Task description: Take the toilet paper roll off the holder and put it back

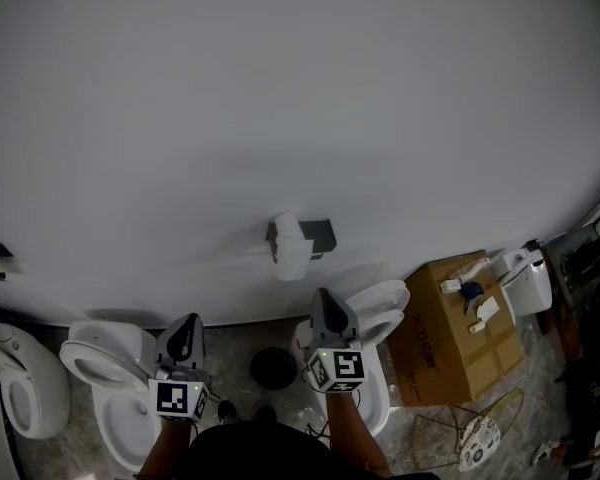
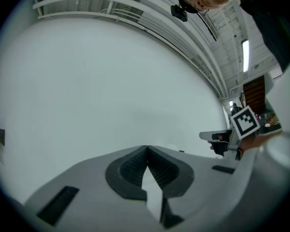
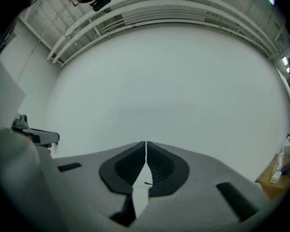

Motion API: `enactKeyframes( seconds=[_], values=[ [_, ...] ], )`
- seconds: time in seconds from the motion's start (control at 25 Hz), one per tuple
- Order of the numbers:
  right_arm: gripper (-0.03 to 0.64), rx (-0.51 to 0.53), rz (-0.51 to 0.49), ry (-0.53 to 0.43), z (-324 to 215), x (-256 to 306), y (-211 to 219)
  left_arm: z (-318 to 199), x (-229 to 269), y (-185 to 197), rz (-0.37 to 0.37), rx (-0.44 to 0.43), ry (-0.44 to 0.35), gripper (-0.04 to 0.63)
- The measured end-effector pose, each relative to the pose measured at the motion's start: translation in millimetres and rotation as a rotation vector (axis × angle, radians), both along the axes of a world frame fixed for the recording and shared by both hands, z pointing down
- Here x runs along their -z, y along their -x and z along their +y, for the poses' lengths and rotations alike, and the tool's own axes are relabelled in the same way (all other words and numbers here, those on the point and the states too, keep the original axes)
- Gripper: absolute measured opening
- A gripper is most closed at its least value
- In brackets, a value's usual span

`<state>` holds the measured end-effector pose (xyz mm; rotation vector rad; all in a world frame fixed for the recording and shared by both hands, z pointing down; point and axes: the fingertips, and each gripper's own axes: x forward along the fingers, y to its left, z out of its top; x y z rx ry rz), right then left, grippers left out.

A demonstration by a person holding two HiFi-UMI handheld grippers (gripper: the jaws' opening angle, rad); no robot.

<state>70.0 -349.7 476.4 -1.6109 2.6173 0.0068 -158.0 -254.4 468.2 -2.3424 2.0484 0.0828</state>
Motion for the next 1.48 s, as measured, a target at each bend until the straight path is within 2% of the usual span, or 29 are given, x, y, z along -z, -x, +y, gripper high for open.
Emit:
enactKeyframes(
  seconds=[0.08,0.48,1.48],
  values=[
    [0.005,-0.003,-0.013,-0.012,10.7,3.8,-2.7,0.9,2.3,-0.1,0.0,-0.001,-0.006,0.003],
    [0.003,-0.065,0.045,-0.088,41.5,14.6,-25.3,6.2,15.2,0.0,0.005,-0.001,-0.03,0.003],
    [0.003,-0.07,0.047,-0.106,47.4,19.5,-28.0,13.7,21.6,-6.6,-0.002,-0.016,-0.046,0.003]
  ],
)
